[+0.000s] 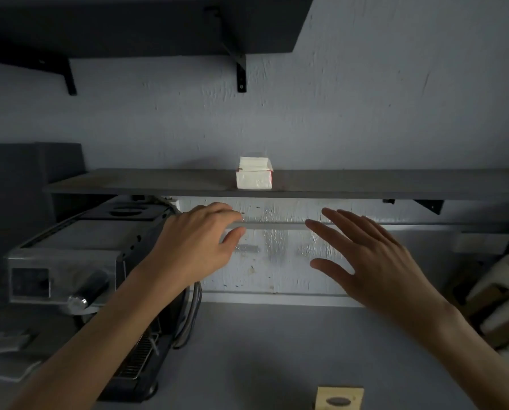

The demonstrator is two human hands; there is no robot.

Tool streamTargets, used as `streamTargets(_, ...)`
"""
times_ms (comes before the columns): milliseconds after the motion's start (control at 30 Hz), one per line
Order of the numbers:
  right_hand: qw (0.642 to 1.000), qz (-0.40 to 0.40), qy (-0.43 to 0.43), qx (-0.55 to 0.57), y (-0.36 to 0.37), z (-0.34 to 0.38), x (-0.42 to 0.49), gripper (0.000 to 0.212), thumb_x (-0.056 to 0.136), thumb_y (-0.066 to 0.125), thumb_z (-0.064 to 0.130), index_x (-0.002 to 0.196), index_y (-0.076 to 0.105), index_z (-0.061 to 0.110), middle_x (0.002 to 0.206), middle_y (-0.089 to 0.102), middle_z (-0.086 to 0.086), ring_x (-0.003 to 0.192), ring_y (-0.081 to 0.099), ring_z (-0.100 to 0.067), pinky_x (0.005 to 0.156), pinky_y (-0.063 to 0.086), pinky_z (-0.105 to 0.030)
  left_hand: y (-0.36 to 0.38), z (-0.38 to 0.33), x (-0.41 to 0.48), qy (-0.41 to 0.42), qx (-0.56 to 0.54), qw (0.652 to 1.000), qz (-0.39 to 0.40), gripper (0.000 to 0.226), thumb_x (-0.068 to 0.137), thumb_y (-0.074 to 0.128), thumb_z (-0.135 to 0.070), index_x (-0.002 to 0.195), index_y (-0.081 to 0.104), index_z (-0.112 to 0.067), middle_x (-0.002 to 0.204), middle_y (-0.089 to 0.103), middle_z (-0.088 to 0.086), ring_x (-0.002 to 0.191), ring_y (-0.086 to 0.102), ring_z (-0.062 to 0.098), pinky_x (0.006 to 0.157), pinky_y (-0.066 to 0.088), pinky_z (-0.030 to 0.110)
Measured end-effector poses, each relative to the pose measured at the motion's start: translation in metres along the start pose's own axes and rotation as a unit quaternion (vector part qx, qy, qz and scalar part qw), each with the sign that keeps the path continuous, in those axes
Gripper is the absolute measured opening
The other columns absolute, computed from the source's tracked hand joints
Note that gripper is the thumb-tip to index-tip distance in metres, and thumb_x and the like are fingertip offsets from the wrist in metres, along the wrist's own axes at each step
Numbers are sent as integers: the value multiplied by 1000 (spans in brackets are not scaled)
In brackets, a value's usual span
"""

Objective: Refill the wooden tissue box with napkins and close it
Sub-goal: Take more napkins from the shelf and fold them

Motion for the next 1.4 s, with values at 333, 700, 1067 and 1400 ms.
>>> streamTargets(333,999,-5,22,43,10,-17,102,60,90,39,63,144,31,38,148,44,6,134,44,-20,105,41,-42,10,39,77,-43,-4,999,-13,30,94,44,-39,104,67,-22,106,70,-3,91,64,20,74,44,29)
streamTargets(700,924,77,209,312,79,-44,243,54,97,36,52,125,58,12,128,62,-11,111,60,-27,87,40,-29,77,123,172,-312,-438,843,36,33,98,42,-31,115,53,-5,111,63,16,98,62,33,75,56,40)
streamTargets(1067,791,109,374,471,127,-51,262,67,95,39,54,126,51,-4,120,60,-18,105,58,-29,87,44,-37,125,115,215,-359,-478,794,113,52,95,35,-54,96,56,-7,89,64,12,78,63,24,78,55,34)
streamTargets(1400,709,74,406,572,102,-37,266,41,91,59,26,121,52,-1,97,57,-10,69,53,-16,49,33,-24,117,106,219,-403,-562,717,88,13,85,56,-19,86,60,-6,100,70,12,87,68,27,81,54,34)
Point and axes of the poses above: each hand's wrist, its own x-axis towards the middle knuckle, its own y-axis out of the palm, z = x × y, the point moved 9 cm from there along x, towards the middle knuckle
